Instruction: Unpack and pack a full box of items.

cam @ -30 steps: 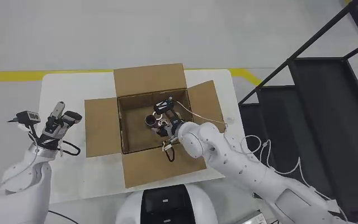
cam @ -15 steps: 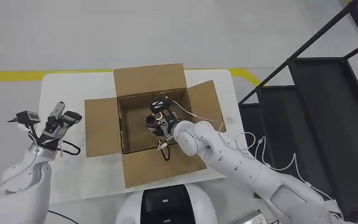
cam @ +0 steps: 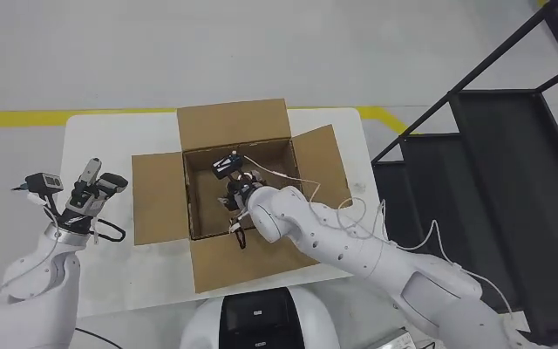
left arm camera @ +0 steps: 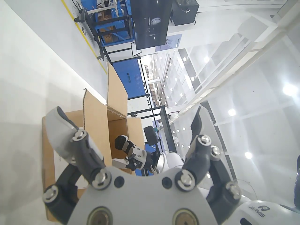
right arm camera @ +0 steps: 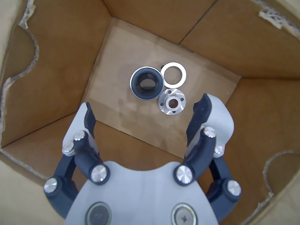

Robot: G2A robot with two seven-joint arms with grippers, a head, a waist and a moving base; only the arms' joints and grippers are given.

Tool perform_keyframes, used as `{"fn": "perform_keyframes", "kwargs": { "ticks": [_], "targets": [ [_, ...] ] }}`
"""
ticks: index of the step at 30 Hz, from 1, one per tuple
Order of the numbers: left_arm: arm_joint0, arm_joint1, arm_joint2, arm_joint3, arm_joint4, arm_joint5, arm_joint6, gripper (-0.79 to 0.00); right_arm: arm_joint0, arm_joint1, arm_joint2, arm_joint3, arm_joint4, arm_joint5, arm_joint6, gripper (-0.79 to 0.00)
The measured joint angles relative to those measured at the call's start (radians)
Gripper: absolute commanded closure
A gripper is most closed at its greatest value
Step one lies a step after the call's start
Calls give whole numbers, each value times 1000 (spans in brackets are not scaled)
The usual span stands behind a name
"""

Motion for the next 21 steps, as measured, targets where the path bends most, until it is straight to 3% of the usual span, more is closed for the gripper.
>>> {"fn": "perform_keyframes", "kwargs": {
  "ticks": [13, 15, 16, 19, 20, 21],
  "targets": [
    [0, 0, 0, 0, 0, 0, 0, -785, 58, -115, -48, 228, 59, 30, -44, -785],
    [0, 0, 0, 0, 0, 0, 0, -785, 62, -127, -48, 250, 68, 31, -51, -548],
    [0, 0, 0, 0, 0, 0, 0, -785, 64, -135, -47, 265, 71, 35, -55, -363],
    [0, 0, 0, 0, 0, 0, 0, -785, 71, -154, -47, 299, 71, 58, -60, -55],
    [0, 0, 0, 0, 0, 0, 0, -785, 74, -160, -50, 309, 64, 67, -57, 0],
    [0, 0, 0, 0, 0, 0, 0, -785, 77, -167, -54, 319, 55, 78, -51, 0]
  ]
}}
